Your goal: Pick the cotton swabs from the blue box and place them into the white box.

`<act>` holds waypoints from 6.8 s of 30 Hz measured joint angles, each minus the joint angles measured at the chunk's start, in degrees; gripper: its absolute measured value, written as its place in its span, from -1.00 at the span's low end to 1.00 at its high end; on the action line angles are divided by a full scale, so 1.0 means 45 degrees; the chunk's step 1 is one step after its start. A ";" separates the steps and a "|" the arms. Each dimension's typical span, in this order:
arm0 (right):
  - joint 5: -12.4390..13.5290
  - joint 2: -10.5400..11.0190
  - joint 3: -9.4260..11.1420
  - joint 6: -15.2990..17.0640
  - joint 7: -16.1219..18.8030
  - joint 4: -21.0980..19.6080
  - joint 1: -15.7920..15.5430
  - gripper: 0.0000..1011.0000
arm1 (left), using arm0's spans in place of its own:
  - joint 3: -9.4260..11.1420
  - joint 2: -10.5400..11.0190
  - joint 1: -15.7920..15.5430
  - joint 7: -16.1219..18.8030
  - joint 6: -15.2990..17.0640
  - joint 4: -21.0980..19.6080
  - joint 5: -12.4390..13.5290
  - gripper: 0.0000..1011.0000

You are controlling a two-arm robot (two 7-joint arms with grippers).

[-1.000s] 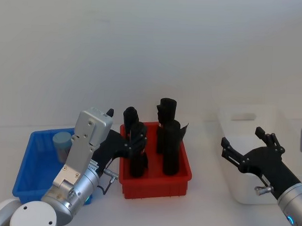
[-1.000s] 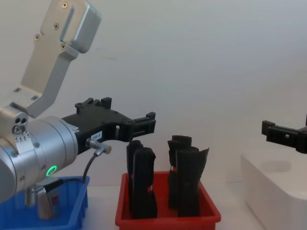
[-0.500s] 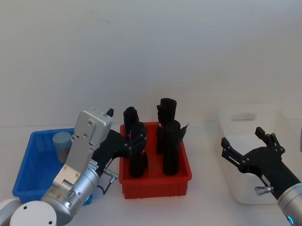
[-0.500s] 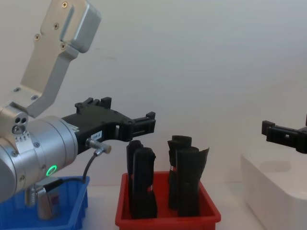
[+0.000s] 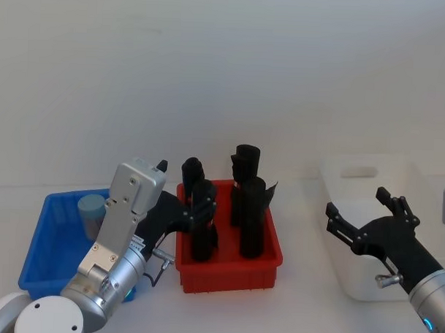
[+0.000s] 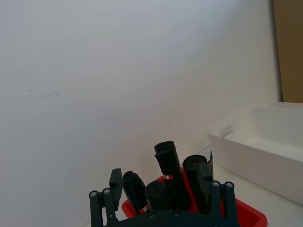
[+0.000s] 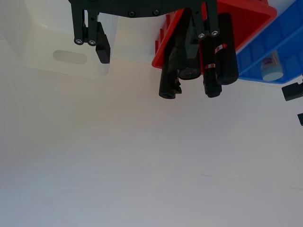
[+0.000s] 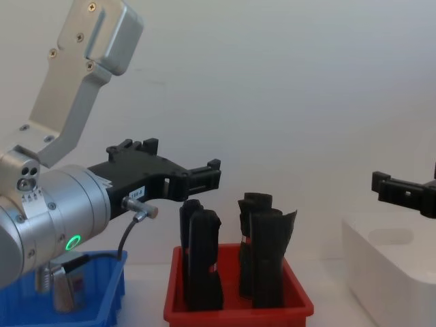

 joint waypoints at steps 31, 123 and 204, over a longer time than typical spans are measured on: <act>-0.0913 -0.0343 0.0201 -0.0180 0.2018 0.2855 0.2268 0.98 | 0.0001 0.0001 0.0000 0.0000 0.0000 0.0000 0.0000 0.99; -0.1276 -0.3683 -0.1301 -0.5420 0.6094 1.5301 0.9974 0.07 | 0.0001 0.0001 0.0001 0.0001 -0.0001 0.0000 0.0001 0.99; -0.0724 -0.0789 0.0676 -0.0137 0.0557 0.6716 0.5019 0.98 | 0.0001 0.0001 0.0000 0.0001 -0.0001 0.0000 0.0000 0.99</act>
